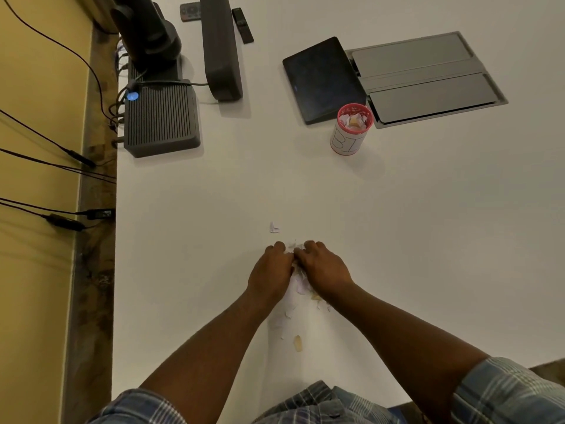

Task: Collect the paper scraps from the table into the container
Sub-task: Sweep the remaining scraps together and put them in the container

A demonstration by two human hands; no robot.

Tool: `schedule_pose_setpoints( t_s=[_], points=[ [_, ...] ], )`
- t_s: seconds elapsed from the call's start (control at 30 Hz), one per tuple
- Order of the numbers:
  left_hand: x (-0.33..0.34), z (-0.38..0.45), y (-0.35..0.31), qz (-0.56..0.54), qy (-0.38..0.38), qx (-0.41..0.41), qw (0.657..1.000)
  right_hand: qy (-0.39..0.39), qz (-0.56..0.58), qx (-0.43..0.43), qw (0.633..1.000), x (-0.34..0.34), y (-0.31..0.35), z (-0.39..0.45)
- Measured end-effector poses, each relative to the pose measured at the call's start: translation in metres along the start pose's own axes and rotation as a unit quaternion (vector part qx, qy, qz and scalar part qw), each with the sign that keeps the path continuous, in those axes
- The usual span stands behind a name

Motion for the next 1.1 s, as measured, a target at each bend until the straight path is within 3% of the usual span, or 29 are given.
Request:
schedule_pose_setpoints(
  t_s=[0.3,0.5,0.7,0.93,1.1],
  points=[
    [0.001,0.007,0.001,-0.061,-0.012,-0.041,0.997,-0.003,-0.016,0.0,1.0,0.003,-0.005,0.004],
    [-0.003,0.011,0.006,-0.086,-0.039,-0.032,0.995,-0.033,0.075,0.059,0.995,-0.003,-0.017,0.011],
    [-0.013,0.022,0.014,-0.086,-0.078,-0.029,0.993,-0.123,0.219,0.129,0.959,-0.039,-0.03,0.013],
    [-0.02,0.033,0.021,-0.131,-0.11,-0.025,0.985,-0.171,0.343,0.222,0.897,-0.091,-0.057,0.033],
    [-0.021,0.034,0.022,-0.144,-0.13,-0.018,0.981,-0.217,0.34,0.205,0.892,-0.135,-0.07,0.058]
  ],
)
Point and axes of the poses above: each hand's wrist, its own z-axis towards the middle knuckle, its own x-axis out of the palm, y = z × x, the point moved 3 cm from there along z, towards the middle knuckle, and after that the axes turned 8 degrees about z, right-handed, at the moved point
